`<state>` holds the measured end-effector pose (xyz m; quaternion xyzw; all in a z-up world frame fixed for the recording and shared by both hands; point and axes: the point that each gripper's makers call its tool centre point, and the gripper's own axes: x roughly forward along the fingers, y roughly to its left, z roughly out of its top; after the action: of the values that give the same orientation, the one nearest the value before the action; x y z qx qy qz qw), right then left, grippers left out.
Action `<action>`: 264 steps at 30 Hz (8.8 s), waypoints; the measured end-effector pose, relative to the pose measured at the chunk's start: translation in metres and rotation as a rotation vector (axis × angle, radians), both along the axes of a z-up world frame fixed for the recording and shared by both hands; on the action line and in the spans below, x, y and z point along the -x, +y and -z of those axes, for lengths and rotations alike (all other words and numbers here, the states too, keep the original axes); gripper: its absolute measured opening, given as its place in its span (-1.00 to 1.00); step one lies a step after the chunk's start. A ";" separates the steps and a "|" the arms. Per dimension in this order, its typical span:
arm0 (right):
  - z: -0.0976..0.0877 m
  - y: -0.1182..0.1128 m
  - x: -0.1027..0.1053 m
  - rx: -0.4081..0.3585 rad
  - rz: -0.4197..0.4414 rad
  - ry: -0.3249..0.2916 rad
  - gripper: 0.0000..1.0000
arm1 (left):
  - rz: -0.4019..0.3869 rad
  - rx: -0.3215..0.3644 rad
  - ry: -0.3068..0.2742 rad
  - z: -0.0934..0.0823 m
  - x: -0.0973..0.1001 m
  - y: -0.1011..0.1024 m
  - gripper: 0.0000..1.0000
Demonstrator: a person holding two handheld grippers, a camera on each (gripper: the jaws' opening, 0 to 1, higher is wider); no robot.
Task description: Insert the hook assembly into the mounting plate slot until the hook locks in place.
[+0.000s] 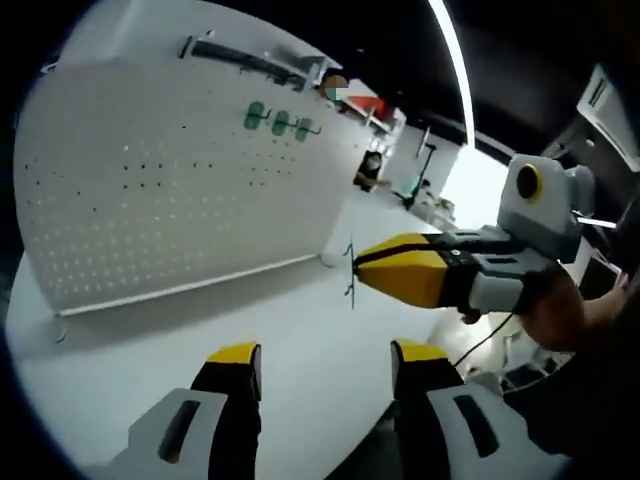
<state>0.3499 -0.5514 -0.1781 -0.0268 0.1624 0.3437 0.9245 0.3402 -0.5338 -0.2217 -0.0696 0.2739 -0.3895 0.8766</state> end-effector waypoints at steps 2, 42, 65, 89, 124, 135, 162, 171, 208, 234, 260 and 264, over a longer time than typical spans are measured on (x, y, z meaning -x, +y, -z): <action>-0.001 0.002 0.002 -0.010 0.002 0.003 -0.99 | 0.016 0.011 -0.013 -0.005 0.001 -0.002 -0.17; -0.009 0.020 0.016 0.007 -0.039 -0.040 -0.97 | 0.050 0.103 -0.052 -0.026 0.004 -0.006 -0.96; -0.023 0.015 0.023 -0.039 -0.021 -0.077 -0.90 | -0.031 0.153 -0.029 -0.035 -0.003 0.007 -0.96; -0.031 0.019 0.019 -0.110 -0.016 -0.062 -0.97 | 0.023 0.151 -0.093 -0.049 0.005 -0.006 -0.97; -0.044 0.011 -0.005 -0.090 -0.025 -0.094 -1.00 | 0.024 0.147 -0.111 -0.055 0.030 -0.008 0.84; -0.070 -0.026 -0.052 -0.053 0.057 -0.166 -1.00 | 0.042 0.107 -0.177 -0.068 0.032 -0.004 0.97; -0.108 -0.176 -0.177 -0.082 0.484 -0.329 -0.99 | 0.004 0.137 -0.151 -0.067 0.024 0.013 1.00; -0.117 -0.202 -0.213 -0.099 0.557 -0.371 -0.99 | -0.039 0.121 -0.141 -0.063 0.017 0.024 0.98; -0.080 -0.220 -0.254 -0.181 0.611 -0.378 -0.99 | -0.101 0.075 -0.114 -0.053 0.011 0.036 0.80; -0.084 -0.227 -0.259 -0.098 0.625 -0.314 -0.75 | -0.112 0.059 -0.124 -0.051 0.014 0.044 0.80; -0.037 -0.193 -0.149 -0.088 0.492 -0.161 0.02 | -0.131 0.040 -0.131 -0.048 0.023 0.056 1.00; -0.021 -0.176 -0.126 -0.077 0.462 -0.124 0.27 | -0.128 0.033 -0.130 -0.046 0.025 0.057 1.00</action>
<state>0.4757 -0.7276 -0.1568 0.0254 0.0938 0.1270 0.9871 0.3156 -0.4772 -0.1755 -0.0759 0.2050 -0.3409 0.9143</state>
